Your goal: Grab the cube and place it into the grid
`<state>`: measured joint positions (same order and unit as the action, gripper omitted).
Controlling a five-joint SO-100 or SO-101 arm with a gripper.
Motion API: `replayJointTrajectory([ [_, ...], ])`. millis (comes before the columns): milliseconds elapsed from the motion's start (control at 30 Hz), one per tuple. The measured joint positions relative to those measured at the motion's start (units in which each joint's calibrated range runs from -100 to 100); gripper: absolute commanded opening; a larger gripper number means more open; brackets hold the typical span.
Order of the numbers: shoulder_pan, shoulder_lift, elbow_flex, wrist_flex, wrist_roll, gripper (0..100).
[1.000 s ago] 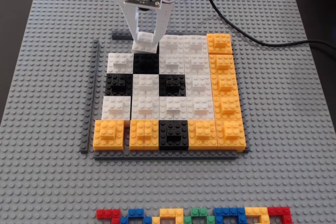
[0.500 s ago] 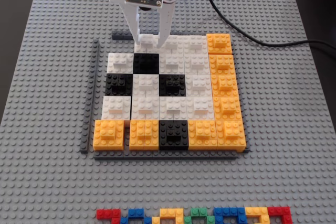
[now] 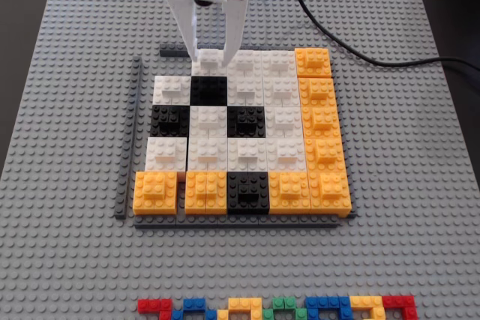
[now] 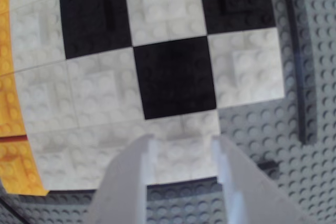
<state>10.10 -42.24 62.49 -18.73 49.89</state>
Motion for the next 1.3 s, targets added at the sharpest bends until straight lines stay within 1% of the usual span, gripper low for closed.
replayJointTrajectory([
  [167, 0.0, -3.5, -0.9, 1.3, 0.0, 13],
  [333, 0.0, -8.1, -3.4, 3.8, 0.0, 11],
  [500, -1.2, -14.9, -6.5, 7.0, 0.0, 0],
  [767, -3.4, -25.1, -9.4, 9.9, 0.0, 0],
  [1000, -5.5, -33.5, -9.4, 9.9, -1.6, 0],
  [1167, -7.9, -41.1, -4.1, 9.8, -2.6, 0],
  [1300, -8.8, -47.4, 3.1, 8.3, -3.1, 0],
])
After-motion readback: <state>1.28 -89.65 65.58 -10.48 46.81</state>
